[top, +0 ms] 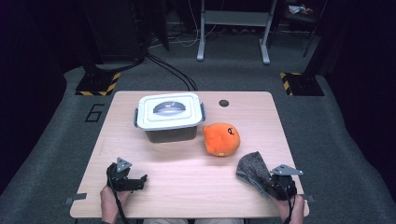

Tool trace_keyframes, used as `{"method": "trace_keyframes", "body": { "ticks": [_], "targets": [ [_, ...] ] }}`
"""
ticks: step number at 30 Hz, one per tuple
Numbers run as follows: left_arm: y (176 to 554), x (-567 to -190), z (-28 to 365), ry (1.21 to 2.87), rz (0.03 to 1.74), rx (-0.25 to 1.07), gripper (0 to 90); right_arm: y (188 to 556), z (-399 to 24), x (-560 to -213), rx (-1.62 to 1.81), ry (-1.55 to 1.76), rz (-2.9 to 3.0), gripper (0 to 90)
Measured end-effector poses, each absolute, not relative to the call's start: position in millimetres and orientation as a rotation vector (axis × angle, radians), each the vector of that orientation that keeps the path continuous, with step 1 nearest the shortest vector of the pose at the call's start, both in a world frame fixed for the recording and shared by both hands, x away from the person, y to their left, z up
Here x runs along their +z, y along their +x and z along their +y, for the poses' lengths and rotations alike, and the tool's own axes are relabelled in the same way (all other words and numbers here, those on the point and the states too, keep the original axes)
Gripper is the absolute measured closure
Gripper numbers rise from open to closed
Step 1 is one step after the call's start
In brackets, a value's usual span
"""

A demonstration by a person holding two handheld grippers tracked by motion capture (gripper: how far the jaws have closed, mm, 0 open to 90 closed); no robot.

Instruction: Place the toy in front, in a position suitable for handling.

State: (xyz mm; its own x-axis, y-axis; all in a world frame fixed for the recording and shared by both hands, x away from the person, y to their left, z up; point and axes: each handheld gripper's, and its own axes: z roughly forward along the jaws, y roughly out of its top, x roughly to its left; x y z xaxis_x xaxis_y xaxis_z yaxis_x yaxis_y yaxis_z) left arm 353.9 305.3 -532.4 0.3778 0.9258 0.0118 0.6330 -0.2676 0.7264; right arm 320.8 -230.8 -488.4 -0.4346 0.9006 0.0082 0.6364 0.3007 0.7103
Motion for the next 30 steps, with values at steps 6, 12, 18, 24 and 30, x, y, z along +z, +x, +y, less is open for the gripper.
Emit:
{"method": "trace_keyframes", "body": {
  "ticks": [6, 12, 18, 24, 30],
  "targets": [
    [353.9, -532.5, 305.3, 2.002, 1.338, 0.59, 0.0, 328.2, -238.5, -485.8, 0.881, 1.433, 2.114, 72.2],
    [353.8, -532.5, 305.2, 2.002, 1.337, 0.591, 0.0, 340.2, -243.3, -487.8, 0.857, 1.5, 2.041, 71.4],
    [353.8, -532.5, 305.2, 2.001, 1.337, 0.591, 0.0, 354.5, -249.5, -492.2, 0.853, 1.564, 1.99, 71.0],
    [353.8, -532.5, 305.1, 2.001, 1.338, 0.591, 0.0, 365.9, -252.2, -494.7, 0.83, 1.612, 1.938, 69.6],
    [353.8, -532.5, 305.2, 2.002, 1.337, 0.591, 0.0, 377.5, -255.8, -497.6, 0.799, 1.649, 1.901, 67.9]
  ]
}}
